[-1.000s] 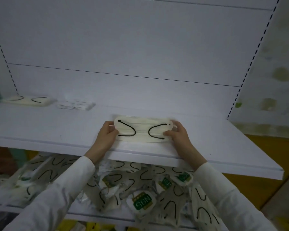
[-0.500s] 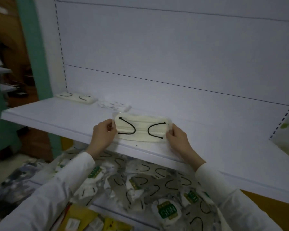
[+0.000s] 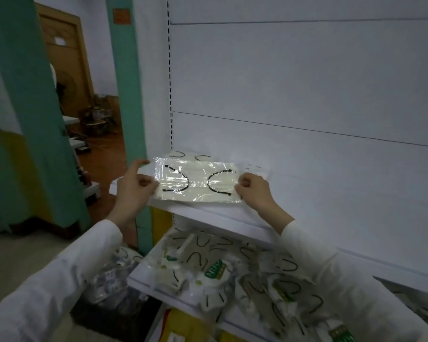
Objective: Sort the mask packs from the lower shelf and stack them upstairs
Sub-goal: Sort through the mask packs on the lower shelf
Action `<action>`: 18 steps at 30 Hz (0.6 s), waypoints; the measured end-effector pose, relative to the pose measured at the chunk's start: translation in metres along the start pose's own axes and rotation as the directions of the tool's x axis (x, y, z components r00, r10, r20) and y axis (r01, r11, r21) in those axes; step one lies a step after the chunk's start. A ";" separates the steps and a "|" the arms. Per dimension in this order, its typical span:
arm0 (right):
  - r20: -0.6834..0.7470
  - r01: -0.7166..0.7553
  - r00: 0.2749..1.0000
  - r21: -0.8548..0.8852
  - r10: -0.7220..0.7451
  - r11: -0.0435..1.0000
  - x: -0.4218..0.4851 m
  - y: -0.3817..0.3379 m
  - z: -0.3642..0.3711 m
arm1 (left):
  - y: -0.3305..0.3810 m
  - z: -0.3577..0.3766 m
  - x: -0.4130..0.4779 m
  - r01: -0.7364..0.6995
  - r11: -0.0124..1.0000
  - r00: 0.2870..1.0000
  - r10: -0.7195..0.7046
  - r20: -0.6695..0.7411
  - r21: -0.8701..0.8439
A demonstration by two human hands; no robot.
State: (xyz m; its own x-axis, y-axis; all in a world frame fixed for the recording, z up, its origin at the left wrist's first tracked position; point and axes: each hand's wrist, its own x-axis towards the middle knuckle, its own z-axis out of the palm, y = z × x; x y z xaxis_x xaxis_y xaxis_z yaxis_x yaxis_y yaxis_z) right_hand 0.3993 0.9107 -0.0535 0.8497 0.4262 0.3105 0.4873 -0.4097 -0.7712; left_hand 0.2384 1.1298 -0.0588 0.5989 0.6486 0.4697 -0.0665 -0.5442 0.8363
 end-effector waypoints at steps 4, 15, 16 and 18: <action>0.025 -0.023 0.999 -0.006 0.023 1.000 0.042 -0.016 0.031 | -0.028 -0.003 0.052 -0.020 0.996 0.999 0.022 -0.024 0.085; -0.117 -0.127 0.986 -0.042 0.121 0.991 0.186 0.005 0.077 | -0.098 0.077 0.233 -0.005 0.980 0.998 -0.008 0.066 0.200; -0.120 -0.119 0.986 -0.052 0.112 0.991 0.198 0.006 0.083 | -0.102 0.082 0.247 -0.009 0.980 0.998 -0.003 0.063 0.200; -0.127 -0.124 0.985 -0.078 0.113 0.989 0.219 0.008 0.096 | -0.110 0.088 0.270 -0.007 0.978 0.998 -0.005 0.058 0.208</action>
State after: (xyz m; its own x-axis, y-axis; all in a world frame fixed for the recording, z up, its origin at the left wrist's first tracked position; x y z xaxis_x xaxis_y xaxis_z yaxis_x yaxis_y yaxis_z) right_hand 0.5696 1.0781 -0.0447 0.9181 0.2708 0.2895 0.3926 -0.5206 -0.7581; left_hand 0.4780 1.3181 -0.0490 0.6443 0.6195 0.4484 0.0968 -0.6477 0.7557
